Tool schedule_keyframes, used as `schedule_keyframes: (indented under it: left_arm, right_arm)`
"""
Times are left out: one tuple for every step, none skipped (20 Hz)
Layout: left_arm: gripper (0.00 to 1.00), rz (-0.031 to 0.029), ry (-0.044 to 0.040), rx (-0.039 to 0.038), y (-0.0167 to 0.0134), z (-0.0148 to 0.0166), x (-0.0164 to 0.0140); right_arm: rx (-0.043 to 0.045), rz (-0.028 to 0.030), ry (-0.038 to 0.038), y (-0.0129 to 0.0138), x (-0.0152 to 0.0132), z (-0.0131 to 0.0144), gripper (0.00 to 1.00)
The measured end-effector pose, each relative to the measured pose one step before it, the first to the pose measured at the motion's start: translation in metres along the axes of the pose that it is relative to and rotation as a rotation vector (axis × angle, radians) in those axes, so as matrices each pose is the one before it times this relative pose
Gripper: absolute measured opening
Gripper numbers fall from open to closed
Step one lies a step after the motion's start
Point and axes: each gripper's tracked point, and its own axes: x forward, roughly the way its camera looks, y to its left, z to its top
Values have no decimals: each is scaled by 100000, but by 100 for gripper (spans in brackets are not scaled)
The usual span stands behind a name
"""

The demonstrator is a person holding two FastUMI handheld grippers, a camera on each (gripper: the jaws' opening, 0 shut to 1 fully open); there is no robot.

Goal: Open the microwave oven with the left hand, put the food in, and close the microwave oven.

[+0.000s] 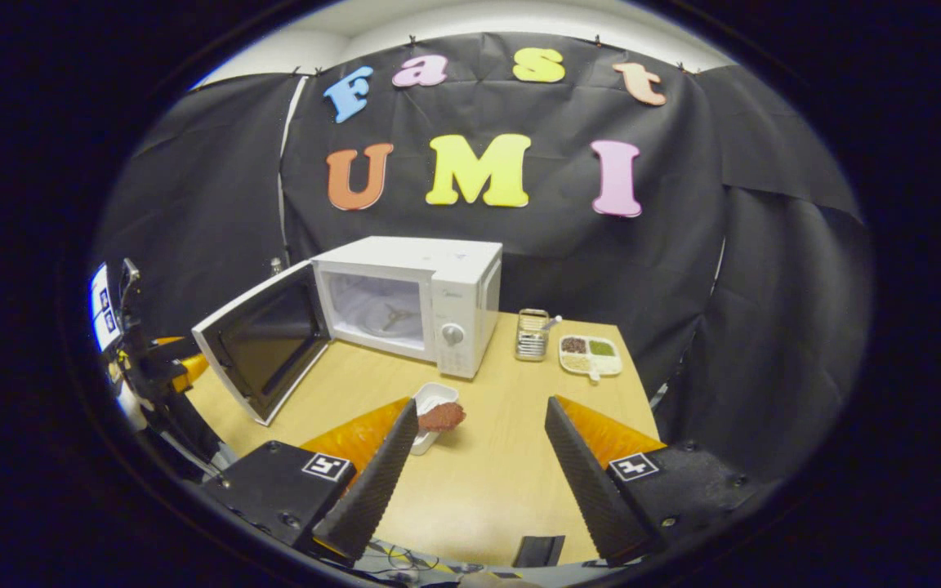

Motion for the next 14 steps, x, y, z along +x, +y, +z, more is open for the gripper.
schedule_keyframes:
  left_arm:
    - [95,2278,-270,-616,645,260,-704]
    - [95,986,161,-1055,62,352,-700]
    - [95,1911,146,-743,66,204,-611]
    - [95,1214,432,-1084,-165,322,-736]
    - [95,1449,219,-1459,-404,470,-974]
    - [95,654,191,-1481,-583,581,-935]
    - [95,843,342,-1393,-695,538,-978]
    - [95,1075,-3,-1124,-740,718,-954]
    - [94,209,-218,-1112,-970,745,-997]
    - [95,1049,-110,-301,-907,704,-858]
    - [94,689,-258,-170,-798,658,-658]
    - [94,41,-172,-459,-998,611,-730]
    - [94,37,-411,-455,-786,666,-577]
    - [94,63,-247,-364,-753,524,-367]
  right_arm:
    - [1011,4365,2125,302,1706,-717,100]
    - [1547,3360,4602,-44,1882,-1191,100]
    - [2956,3599,3673,-200,1727,-992,93]
    - [4339,3954,3526,-121,1878,-780,93]
    - [4907,3456,4626,-103,1638,-895,99]
    - [5055,3551,4975,-284,1808,-1054,99]
    - [5385,3652,2971,-125,1259,68,92]
    - [3876,4160,2339,-4,1553,290,80]
    - [3134,2205,3132,-316,1238,62,75]
    - [2402,3042,2002,-279,1072,143,83]
    - [2441,3257,1992,21,903,242,67]
    - [2216,3744,2072,336,859,91,64]
    - [1480,1912,2364,-79,773,49,58]
    - [66,1057,1931,-260,729,-42,67]
